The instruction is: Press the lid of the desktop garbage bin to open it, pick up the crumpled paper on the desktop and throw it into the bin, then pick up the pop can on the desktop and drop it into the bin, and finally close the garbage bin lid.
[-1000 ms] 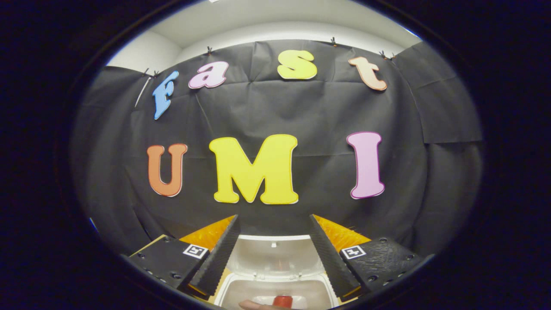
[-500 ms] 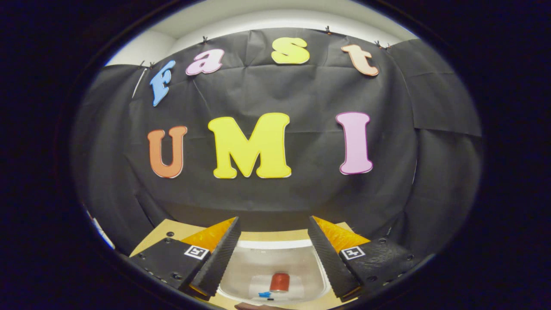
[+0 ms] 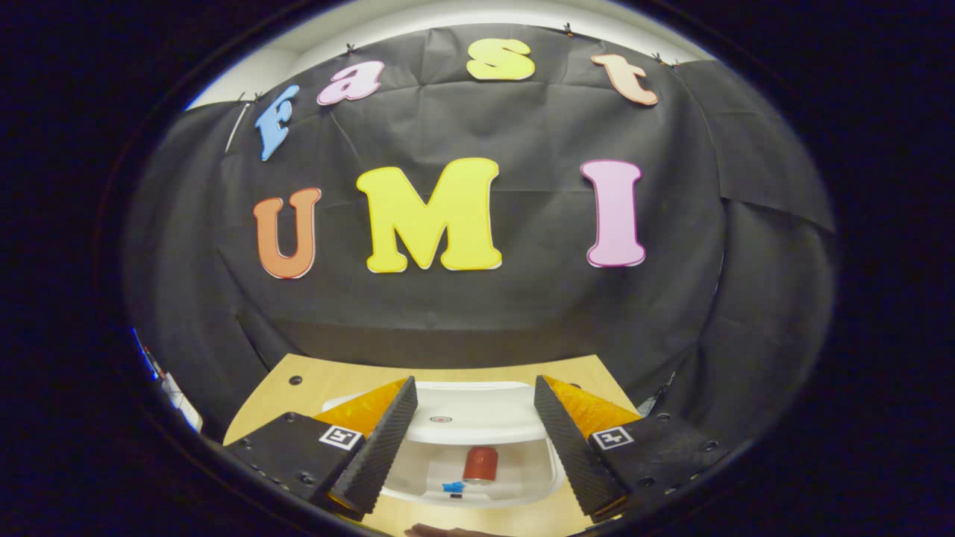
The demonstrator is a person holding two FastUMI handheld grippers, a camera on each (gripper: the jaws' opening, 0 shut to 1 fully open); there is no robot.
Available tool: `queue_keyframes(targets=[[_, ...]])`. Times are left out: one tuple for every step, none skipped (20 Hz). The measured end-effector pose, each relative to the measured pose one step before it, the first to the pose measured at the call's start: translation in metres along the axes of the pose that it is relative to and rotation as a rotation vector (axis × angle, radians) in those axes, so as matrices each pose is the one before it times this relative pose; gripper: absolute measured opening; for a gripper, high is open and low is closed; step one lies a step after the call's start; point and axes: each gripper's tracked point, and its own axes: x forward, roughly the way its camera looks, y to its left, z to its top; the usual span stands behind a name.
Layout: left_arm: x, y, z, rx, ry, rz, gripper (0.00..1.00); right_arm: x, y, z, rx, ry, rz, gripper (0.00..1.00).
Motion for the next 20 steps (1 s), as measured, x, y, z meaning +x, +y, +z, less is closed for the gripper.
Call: queue_keyframes(targets=[[0.00168, -0.0006, -0.00265, -0.00498, 0.00617, -0.00362, 0.98, 0.0012, 0.00226, -0.00333, -0.0079, 0.0185, 0.00079, 0.95], [0.0007, 0.0008, -0.00128, -0.00232, 0.00731, 0.00273, 0.99, -0.00011, 0.00427, -0.00897, -0.02288, 0.02447, 0.00392, 0.96], [0.00047, 0.00209, -0.00139, -0.00302, 0.00573, 0.00304, 0.99, 0.00112, 0.0021, -0.00854, -0.02937, 0.02606, -0.00224, 0.96], [0.00037, 0.00025, -0.00021, -0.00222, 0.00156, 0.00174, 0.99, 0.00332, -0.00277, -0.01026, -0.02373, 0.0327, -0.01659, 0.96], [-0.00064, 0.00071, 0.00006, 0.00154, 0.00047, 0.00004, 0.99, 0.00233, -0.00178, -0.00979, -0.01736, 0.03524, -0.01203, 0.96], [-0.00026, 0.0, -0.00021, -0.00139, -0.00025, -0.00125, 0.99, 0.001, 0.00235, -0.0074, -0.01721, 0.02481, -0.00617, 0.96], [0.00185, 0.00117, -0.00051, 0.00162, 0.00191, 0.00466, 0.99, 0.00236, 0.00089, -0.00404, -0.01437, 0.01898, -0.00573, 0.97], [0.00128, 0.00152, -0.00054, -0.00065, -0.00012, 0.0035, 0.99, 0.00168, -0.00009, -0.00452, -0.00806, 0.01794, -0.00456, 0.96], [-0.00056, -0.00107, -0.00052, -0.00426, 0.00247, -0.00259, 0.99, 0.00152, -0.00059, -0.00274, -0.00818, 0.01582, -0.00327, 0.95], [0.00079, -0.00244, -0.00156, -0.00244, 0.00581, -0.00588, 0.98, 0.00132, 0.00049, -0.00494, -0.00236, 0.01742, -0.00198, 0.94], [0.00047, -0.0022, -0.00169, -0.00438, 0.00471, -0.00806, 0.99, 0.00146, 0.00045, -0.00465, 0.00101, 0.01968, -0.00118, 0.94], [0.00054, -0.00198, -0.00071, -0.00546, 0.00404, -0.00592, 0.99, 0.00249, 0.00091, -0.00605, 0.00434, 0.02285, 0.00091, 0.94], [0.00042, -0.00057, -0.00033, -0.00191, 0.00367, -0.00229, 0.99, 0.00339, 0.00114, -0.00713, 0.00405, 0.0268, 0.00353, 0.94], [0.00062, 0.00034, -0.00085, -0.0012, 0.00207, -0.00019, 0.99, 0.00236, 0.00078, -0.00766, 0.00612, 0.02787, 0.0055, 0.94], [-0.00042, 0.00013, -0.00015, 0.00045, 0.00102, 0.0017, 0.99, 0.00219, 0.00139, -0.0073, 0.00544, 0.03134, 0.00667, 0.95], [-0.00007, 0.00126, -0.00017, 0.00141, -0.00013, 0.00262, 0.99, -0.00114, 0.00013, -0.0018, 0.01577, 0.01043, 0.01267, 0.95], [0.00053, 0.0021, -0.00012, 0.00434, -0.00054, 0.00658, 0.99, -0.00097, -0.0003, 0.00143, 0.02775, -0.00428, 0.01359, 0.95], [-0.00026, 0.00178, 0.00018, 0.00417, 0.00065, 0.00515, 0.99, -0.00144, -0.00077, -0.00362, 0.0249, 0.01396, 0.01127, 0.95], [-0.00024, 0.00143, -0.00007, 0.00142, -0.0012, 0.00393, 0.99, -0.00025, 0.00145, 0.00137, 0.01089, -0.01389, 0.00329, 0.95], [0.00039, 0.00143, 0.00017, 0.00374, 0.00027, 0.00585, 0.99, 0.00259, 0.00012, -0.00217, -0.00076, -0.0091, -0.00016, 0.95]])
